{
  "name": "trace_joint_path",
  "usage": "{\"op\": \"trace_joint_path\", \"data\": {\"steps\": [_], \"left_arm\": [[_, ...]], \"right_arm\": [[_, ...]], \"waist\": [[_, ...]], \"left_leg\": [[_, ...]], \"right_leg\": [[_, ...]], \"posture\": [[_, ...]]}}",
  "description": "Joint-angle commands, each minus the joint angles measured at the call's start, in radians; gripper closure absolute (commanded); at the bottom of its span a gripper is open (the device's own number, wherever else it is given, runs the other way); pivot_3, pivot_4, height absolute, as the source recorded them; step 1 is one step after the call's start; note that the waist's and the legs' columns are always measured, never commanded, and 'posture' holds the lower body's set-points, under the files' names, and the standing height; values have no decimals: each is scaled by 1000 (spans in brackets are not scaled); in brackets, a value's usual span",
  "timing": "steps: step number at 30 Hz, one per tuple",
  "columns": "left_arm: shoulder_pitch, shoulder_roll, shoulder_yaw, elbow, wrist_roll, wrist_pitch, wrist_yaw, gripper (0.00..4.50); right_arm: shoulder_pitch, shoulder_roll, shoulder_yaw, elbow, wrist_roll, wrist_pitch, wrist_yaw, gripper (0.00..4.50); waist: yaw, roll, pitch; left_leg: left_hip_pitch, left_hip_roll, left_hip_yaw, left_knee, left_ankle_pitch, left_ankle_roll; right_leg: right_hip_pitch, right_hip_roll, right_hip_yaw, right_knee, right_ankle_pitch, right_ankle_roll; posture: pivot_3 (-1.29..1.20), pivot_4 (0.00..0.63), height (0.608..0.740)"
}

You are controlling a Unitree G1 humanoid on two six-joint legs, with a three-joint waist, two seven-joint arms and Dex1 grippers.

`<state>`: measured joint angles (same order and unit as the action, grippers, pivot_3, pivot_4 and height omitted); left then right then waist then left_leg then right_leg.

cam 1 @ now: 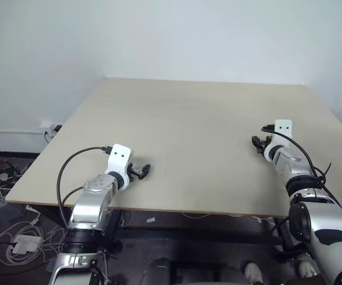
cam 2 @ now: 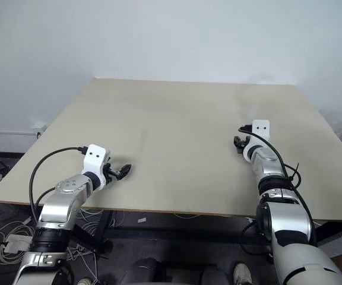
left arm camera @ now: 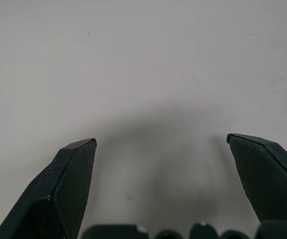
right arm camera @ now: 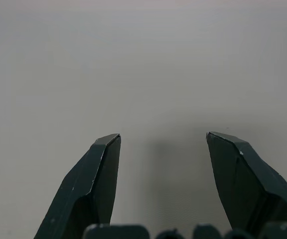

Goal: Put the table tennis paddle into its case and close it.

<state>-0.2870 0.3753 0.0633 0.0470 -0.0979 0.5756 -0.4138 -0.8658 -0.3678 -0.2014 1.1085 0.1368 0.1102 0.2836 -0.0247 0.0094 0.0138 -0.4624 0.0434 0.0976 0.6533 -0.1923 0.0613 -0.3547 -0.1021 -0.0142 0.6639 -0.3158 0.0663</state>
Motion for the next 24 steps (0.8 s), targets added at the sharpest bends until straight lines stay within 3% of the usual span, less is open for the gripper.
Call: {"op": "trace_joint_path", "data": {"steps": [1, 24], "left_arm": [[-29, 12, 14, -28, -12, -17, 0, 0], [51, -24, 28, -38, -13, -24, 67, 0]], "right_arm": [[-7, 2, -7, -40, 4, -25, -3, 1542], [-32, -8, 9, -21, -16, -14, 22, 1542]], "waist": [[0, 0, 0], [0, 0, 0]], "left_leg": [[0, 0, 0, 0, 0, 0], [0, 0, 0, -1, 1, 0]], "right_leg": [[0, 0, 0, 0, 0, 0], [0, 0, 0, 0, 0, 0]], "posture": [[0, 0, 715], [0, 0, 715]]}}
